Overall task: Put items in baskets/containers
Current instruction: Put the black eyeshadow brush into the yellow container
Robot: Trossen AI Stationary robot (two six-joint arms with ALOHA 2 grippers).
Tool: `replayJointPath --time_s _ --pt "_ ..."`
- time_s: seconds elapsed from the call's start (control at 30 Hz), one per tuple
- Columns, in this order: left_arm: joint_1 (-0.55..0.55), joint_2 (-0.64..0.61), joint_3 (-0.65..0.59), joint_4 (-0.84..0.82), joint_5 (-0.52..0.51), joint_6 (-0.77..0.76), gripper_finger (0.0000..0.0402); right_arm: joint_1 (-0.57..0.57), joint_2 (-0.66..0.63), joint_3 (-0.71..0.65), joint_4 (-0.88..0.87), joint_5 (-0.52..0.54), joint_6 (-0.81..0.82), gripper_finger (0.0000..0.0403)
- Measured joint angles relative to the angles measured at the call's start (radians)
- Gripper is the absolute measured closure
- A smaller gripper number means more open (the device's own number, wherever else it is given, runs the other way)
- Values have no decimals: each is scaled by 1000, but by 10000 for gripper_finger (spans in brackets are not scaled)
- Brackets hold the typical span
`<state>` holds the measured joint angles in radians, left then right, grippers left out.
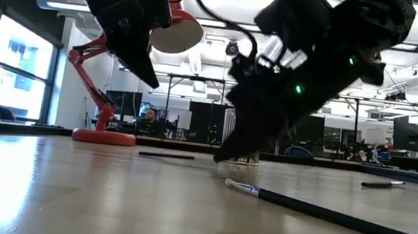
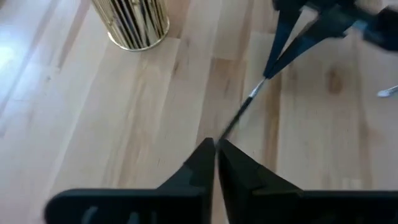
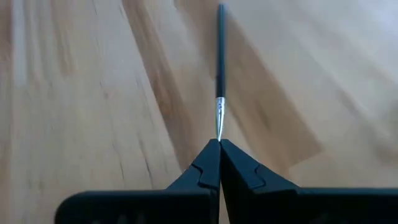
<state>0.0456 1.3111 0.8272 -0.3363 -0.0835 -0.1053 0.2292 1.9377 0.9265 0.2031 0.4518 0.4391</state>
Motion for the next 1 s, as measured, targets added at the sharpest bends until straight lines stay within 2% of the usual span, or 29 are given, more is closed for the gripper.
replayJointPath --time_s 0.27,0.4,0.57,1.0 --pt "0 61 2 72 -1 107 279 -1 -50 2 -6 -21 -29 403" --pt "-1 117 1 77 20 192 244 -1 -57 2 -9 -42 -30 403" --pt "-30 165 7 55 48 330 234 -1 -64 3 -9 -45 -30 403" --pt "-60 318 110 -1 50 426 234 -1 -66 4 -4 -59 -40 403"
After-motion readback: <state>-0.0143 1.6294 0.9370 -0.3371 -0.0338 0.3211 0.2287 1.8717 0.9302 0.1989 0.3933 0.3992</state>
